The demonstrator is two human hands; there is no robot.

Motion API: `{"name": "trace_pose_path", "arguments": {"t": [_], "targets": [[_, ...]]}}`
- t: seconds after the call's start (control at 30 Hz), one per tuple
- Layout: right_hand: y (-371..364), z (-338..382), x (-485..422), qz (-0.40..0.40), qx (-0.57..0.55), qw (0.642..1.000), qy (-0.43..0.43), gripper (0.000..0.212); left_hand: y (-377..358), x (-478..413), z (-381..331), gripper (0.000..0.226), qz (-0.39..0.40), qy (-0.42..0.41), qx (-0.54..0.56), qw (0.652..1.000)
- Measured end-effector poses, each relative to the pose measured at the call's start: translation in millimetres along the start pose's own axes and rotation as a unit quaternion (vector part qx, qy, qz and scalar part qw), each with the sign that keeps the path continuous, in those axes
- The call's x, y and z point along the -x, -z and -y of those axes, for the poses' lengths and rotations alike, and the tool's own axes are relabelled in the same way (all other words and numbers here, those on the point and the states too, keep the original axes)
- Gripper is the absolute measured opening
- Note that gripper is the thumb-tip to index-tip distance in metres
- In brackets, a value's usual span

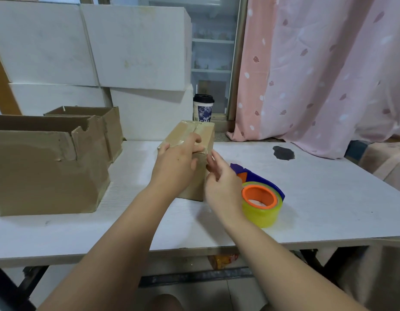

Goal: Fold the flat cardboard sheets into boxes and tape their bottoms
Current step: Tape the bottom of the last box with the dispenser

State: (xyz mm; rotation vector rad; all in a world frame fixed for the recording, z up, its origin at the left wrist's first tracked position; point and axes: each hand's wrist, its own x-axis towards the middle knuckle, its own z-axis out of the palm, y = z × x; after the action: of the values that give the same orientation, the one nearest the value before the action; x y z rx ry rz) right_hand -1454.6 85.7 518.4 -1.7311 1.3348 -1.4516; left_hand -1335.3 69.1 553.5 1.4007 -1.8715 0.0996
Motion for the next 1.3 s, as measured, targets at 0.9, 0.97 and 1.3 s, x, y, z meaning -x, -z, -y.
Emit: {"name": "trace_pose_path", "arguments": {"t": [0.9,0.97,1.3], "targets": [[40.2,2.7,-58.4,0.175,0.196,0.944,0.202,0.044,20.1,19.8,50.8,0.040,-0.129,0.196,0.330,0.914],[47.2,2.2,-61.4,0.196,0.190,0.941,0.199,0.043,23.5,19.3,53.0,0.038,-0.089,0.186,0.381,0.901],[68.5,1.4,-76.9,0.292,0.142,0.932,0.160,0.044,42.5,14.5,55.5,0.030,0.001,0.048,0.263,0.964]]}}
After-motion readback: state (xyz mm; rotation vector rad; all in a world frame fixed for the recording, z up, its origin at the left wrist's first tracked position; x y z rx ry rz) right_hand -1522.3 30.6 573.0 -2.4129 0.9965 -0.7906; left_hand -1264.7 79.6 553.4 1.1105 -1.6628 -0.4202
